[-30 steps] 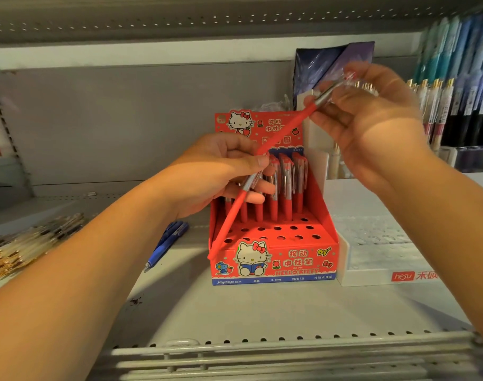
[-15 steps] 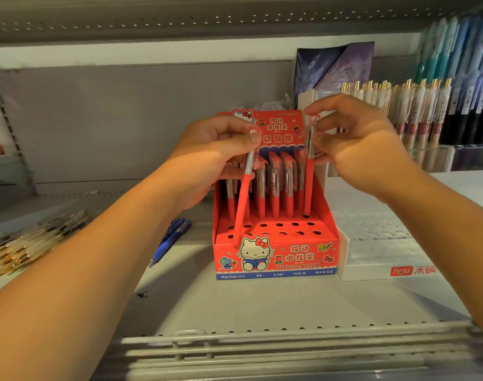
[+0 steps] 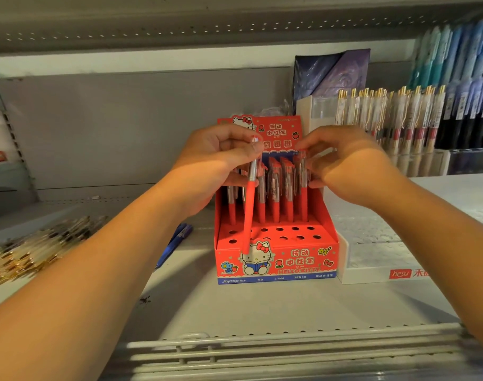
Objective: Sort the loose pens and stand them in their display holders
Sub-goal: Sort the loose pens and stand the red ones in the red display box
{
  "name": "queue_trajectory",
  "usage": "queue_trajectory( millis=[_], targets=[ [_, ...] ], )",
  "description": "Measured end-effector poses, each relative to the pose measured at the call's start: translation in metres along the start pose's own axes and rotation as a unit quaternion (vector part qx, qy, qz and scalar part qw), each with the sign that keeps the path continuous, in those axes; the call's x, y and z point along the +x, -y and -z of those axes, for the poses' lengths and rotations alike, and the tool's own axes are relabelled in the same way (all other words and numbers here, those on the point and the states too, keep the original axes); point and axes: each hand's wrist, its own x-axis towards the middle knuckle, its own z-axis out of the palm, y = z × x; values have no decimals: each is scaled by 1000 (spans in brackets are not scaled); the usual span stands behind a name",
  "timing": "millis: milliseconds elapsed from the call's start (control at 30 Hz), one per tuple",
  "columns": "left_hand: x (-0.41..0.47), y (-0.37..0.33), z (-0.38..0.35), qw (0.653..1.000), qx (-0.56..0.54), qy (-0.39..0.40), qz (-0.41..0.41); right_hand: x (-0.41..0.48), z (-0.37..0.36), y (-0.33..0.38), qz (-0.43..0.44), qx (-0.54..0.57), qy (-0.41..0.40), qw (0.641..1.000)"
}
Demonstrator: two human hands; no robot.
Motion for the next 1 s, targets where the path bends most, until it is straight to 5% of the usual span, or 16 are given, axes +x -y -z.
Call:
queue_trajectory(
  millis=[200, 367, 467, 567, 700, 900, 1000],
  targets=[
    [0, 1, -1, 1000, 14, -10, -12, -4, 3, 6, 42, -278, 24, 959],
    [-1, -2, -1, 999, 6, -30, -22, -10, 2, 7, 93, -352, -14, 931],
    [0, -4, -2, 998, -9, -48, -37, -14, -4, 15, 189, -219, -113, 950],
    [1, -5, -2, 996, -17, -62, -56, -21, -22, 28, 141, 37, -38, 989],
    [2, -6, -2, 995, -7, -74, -71, -23, -39, 34, 85, 212, 45, 973],
    [3, -7, -3, 992, 23, -101, -78, -19, -42, 32, 98, 215, 34, 971],
    [10, -7, 1, 977, 63, -205, -21, -17, -43, 33, 107, 192, 18, 975]
  ],
)
